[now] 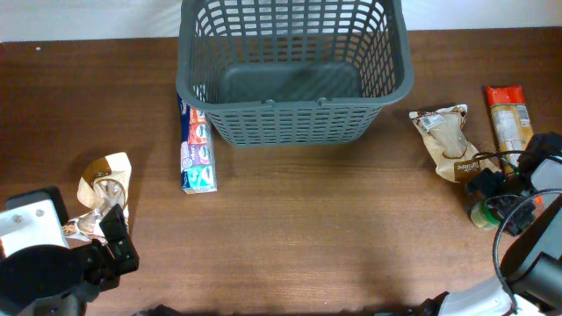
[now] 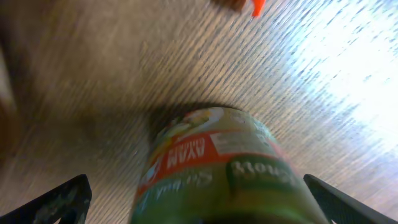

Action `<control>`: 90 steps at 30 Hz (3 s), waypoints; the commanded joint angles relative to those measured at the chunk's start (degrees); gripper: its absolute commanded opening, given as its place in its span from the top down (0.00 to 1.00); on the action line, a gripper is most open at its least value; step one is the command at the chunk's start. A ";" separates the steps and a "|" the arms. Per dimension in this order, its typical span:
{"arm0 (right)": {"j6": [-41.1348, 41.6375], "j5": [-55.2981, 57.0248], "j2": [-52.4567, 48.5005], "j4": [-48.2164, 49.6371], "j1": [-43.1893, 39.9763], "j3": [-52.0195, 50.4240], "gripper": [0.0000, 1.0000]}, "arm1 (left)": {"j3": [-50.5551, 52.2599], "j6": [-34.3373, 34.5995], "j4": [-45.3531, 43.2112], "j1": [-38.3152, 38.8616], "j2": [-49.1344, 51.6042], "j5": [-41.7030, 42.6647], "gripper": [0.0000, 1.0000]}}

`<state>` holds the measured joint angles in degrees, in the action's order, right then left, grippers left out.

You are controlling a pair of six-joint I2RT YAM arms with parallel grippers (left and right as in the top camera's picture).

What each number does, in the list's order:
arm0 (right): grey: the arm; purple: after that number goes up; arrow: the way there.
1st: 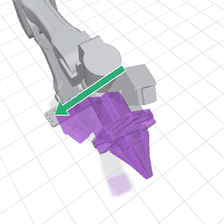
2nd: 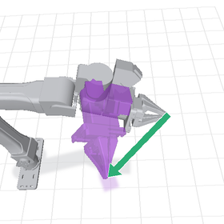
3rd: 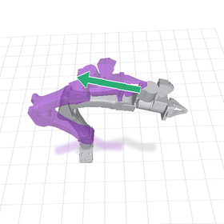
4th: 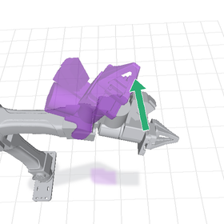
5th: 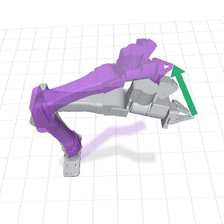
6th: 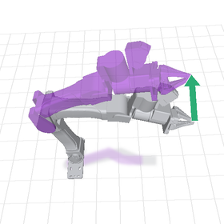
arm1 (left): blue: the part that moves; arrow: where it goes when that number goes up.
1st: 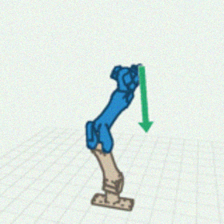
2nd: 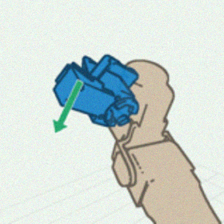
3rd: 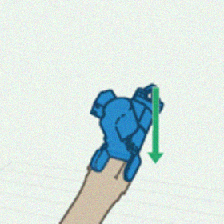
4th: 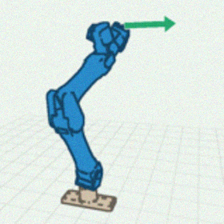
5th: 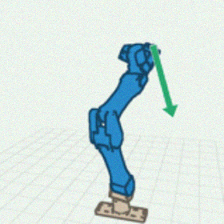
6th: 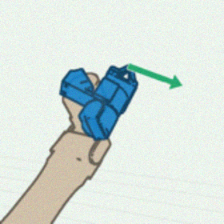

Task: Pack container
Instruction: 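Grasp the green-lidded jar with the right gripper and lift it, then carry the jar with the right gripper over the basket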

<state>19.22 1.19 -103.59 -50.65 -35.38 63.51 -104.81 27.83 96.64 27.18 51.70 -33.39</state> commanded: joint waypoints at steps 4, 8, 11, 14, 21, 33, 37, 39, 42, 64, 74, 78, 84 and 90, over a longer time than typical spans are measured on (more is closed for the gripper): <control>-0.59 -0.57 -2.78 0.57 0.13 -0.28 0.01 | 0.22 -0.72 0.02 -0.35 0.28 0.20 0.01; -0.83 -0.59 -2.78 0.76 0.13 -0.28 0.01 | 0.22 -0.72 0.04 -0.35 0.28 0.17 0.00; -0.85 -0.61 -2.78 0.81 0.13 -0.28 0.01 | 0.22 -0.72 0.04 -0.35 0.28 0.17 0.00; -0.81 -0.76 -2.78 0.81 0.13 -0.28 0.01 | 0.22 -0.72 0.04 -0.35 0.28 0.15 0.00; -0.79 -0.74 -2.78 0.76 0.11 -0.28 0.19 | 0.22 -0.72 0.02 -0.35 0.28 0.15 0.00; -0.79 -0.74 -2.75 -0.48 0.13 0.24 0.76 | 0.22 -0.72 0.04 -0.35 0.28 0.17 0.00; -0.79 -0.74 -2.75 -2.64 0.11 2.56 0.97 | 0.22 -0.72 0.04 -0.35 0.28 0.17 0.00; -0.76 -0.76 -2.75 -4.28 0.13 4.28 0.96 | 0.22 -0.72 0.02 -0.35 0.28 0.17 0.01; -0.74 -1.27 -2.73 -7.43 0.13 7.82 0.96 | 0.22 -0.72 0.04 -0.35 0.28 0.15 0.00; -1.44 -22.34 2.49 -38.75 9.11 79.19 0.96 | 0.22 -0.72 0.04 -0.35 0.28 0.17 0.00; -5.01 -21.59 3.43 -31.23 33.68 96.91 0.96 | 0.22 -0.70 0.02 -0.35 0.28 0.24 0.00; -5.31 -16.98 1.40 -30.08 41.68 96.78 0.96 | 0.22 -0.72 0.04 -0.35 0.28 1.07 0.00; -5.27 -9.94 -6.32 -29.46 50.62 96.78 0.96 | 0.22 -0.72 0.02 -0.35 0.28 1.29 0.01; -5.25 -4.61 -14.29 -33.03 54.31 96.78 0.96 | 0.22 -0.72 0.04 -0.35 0.28 2.84 0.01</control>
<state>14.55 -9.41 -114.28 -82.70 17.08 160.05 -104.81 27.83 96.66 27.18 51.70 -32.12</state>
